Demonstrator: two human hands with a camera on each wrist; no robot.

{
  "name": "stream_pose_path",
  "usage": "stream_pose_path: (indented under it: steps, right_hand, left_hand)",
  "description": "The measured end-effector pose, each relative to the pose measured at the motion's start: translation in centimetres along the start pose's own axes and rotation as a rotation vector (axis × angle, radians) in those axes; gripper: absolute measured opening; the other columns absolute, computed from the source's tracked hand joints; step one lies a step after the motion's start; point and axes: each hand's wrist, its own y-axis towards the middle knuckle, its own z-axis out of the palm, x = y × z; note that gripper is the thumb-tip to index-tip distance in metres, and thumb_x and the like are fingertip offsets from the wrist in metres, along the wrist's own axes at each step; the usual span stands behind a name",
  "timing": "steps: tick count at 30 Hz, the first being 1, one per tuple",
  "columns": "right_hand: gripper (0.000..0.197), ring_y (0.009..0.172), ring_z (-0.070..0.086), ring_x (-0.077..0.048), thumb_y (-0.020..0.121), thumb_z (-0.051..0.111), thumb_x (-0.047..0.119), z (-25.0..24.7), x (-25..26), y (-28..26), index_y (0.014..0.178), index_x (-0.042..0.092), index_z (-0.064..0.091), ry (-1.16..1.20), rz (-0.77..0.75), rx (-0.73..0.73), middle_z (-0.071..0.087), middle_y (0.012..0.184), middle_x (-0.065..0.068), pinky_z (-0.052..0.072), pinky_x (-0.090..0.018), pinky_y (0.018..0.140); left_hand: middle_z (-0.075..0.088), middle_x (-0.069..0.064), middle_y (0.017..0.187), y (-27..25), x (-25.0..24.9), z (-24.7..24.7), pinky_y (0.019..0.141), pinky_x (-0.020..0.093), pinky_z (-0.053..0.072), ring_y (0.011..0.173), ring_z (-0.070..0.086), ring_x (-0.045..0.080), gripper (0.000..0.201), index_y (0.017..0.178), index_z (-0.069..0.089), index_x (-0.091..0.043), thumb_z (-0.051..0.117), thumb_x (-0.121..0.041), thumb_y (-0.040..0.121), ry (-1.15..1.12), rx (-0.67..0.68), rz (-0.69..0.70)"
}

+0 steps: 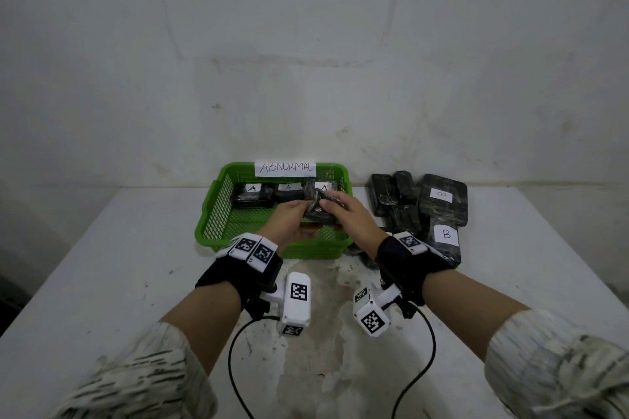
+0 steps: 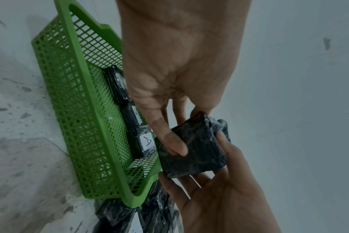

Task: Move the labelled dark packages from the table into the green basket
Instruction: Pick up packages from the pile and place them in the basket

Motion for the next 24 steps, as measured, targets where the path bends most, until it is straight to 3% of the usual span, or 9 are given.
stream_pose_path:
  steps: [4, 6, 9, 11, 13, 17, 21, 23, 24]
  right_hand:
    - [0.034, 0.101, 0.056, -0.012, 0.099, 0.05, 0.023, 0.1, -0.4, 0.2, 0.129, 0.008, 0.056, 0.012, 0.022, -0.027, 0.06, 0.116, -0.003, 0.043, 0.001, 0.066]
    - [0.034, 0.098, 0.057, -0.011, 0.099, 0.049, 0.029, 0.0, -0.3, 0.2, 0.13, 0.015, 0.055, 0.057, 0.055, -0.063, 0.059, 0.116, -0.002, 0.048, -0.011, 0.069]
    - [0.048, 0.12, 0.054, -0.022, 0.097, 0.051, 0.041, 0.0, -0.5, 0.2, 0.14, 0.022, 0.047, 0.061, 0.085, -0.037, 0.055, 0.134, -0.005, 0.051, -0.036, 0.095]
    - [0.058, 0.13, 0.048, -0.025, 0.096, 0.051, 0.044, 0.1, -0.4, 0.1, 0.148, 0.026, 0.034, 0.028, 0.108, 0.017, 0.046, 0.145, -0.006, 0.045, -0.045, 0.105]
    - [0.055, 0.13, 0.048, -0.025, 0.099, 0.049, 0.036, 0.1, -0.4, 0.1, 0.149, 0.024, 0.032, 0.035, 0.109, 0.021, 0.044, 0.147, -0.009, 0.049, -0.039, 0.099]
    - [0.049, 0.122, 0.052, -0.023, 0.101, 0.045, 0.033, -0.2, 0.0, -0.1, 0.148, 0.021, 0.035, 0.027, 0.106, 0.033, 0.048, 0.143, -0.01, 0.047, -0.018, 0.067]
    - [0.041, 0.102, 0.058, -0.01, 0.101, 0.04, 0.038, -0.4, 0.6, -0.9, 0.137, 0.019, 0.044, 0.065, 0.069, 0.134, 0.058, 0.127, -0.001, 0.044, -0.006, 0.06]
    - [0.033, 0.09, 0.06, -0.004, 0.098, 0.051, 0.029, -0.4, 0.8, -1.0, 0.13, 0.023, 0.045, 0.072, 0.052, 0.161, 0.061, 0.116, 0.003, 0.048, -0.008, 0.064]
    - [0.041, 0.087, 0.061, -0.006, 0.095, 0.058, 0.024, -0.5, 0.5, -0.8, 0.132, 0.022, 0.043, 0.06, 0.053, 0.156, 0.061, 0.117, 0.0, 0.05, -0.012, 0.066]
  left_hand:
    - [0.061, 0.014, 0.112, -0.3, 0.1, 0.0, 0.076, 0.035, 0.054, 0.096, 0.06, 0.029, 0.035, 0.122, 0.053, -0.004, 0.038, -0.029, 0.101, -0.033, 0.069, 0.004]
    - [0.06, 0.01, 0.11, -0.6, 0.3, 0.1, 0.083, 0.037, 0.052, 0.102, 0.058, 0.029, 0.036, 0.122, 0.051, -0.007, 0.037, -0.032, 0.101, -0.037, 0.108, 0.028]
    - [0.055, 0.015, 0.125, -0.5, 0.4, 0.3, 0.086, 0.036, 0.051, 0.112, 0.055, 0.033, 0.033, 0.126, 0.049, -0.009, 0.042, -0.027, 0.099, 0.017, 0.095, 0.08]
    - [0.051, 0.019, 0.132, -0.3, 0.4, 0.4, 0.091, 0.039, 0.05, 0.118, 0.053, 0.037, 0.034, 0.128, 0.048, -0.007, 0.042, -0.024, 0.1, 0.059, 0.063, 0.091]
    - [0.051, 0.021, 0.133, -0.1, 0.5, 0.6, 0.095, 0.041, 0.047, 0.12, 0.052, 0.039, 0.035, 0.13, 0.046, -0.004, 0.041, -0.022, 0.1, 0.085, 0.052, 0.082]
    - [0.053, 0.019, 0.129, -0.2, 0.8, 0.6, 0.093, 0.041, 0.048, 0.115, 0.056, 0.039, 0.035, 0.128, 0.046, -0.004, 0.04, -0.025, 0.101, 0.112, 0.04, 0.099]
    - [0.056, 0.015, 0.111, -0.1, 0.3, 0.1, 0.068, 0.032, 0.057, 0.077, 0.063, 0.027, 0.036, 0.119, 0.048, -0.009, 0.038, -0.037, 0.1, 0.079, -0.039, 0.124]
    - [0.056, 0.014, 0.104, 0.2, 0.0, -0.2, 0.053, 0.03, 0.055, 0.064, 0.058, 0.022, 0.04, 0.118, 0.05, -0.012, 0.034, -0.044, 0.099, 0.06, -0.105, 0.095]
    - [0.057, 0.014, 0.099, 0.3, -0.1, -0.4, 0.047, 0.028, 0.052, 0.06, 0.055, 0.02, 0.045, 0.117, 0.051, -0.011, 0.032, -0.047, 0.099, 0.069, -0.135, 0.091]
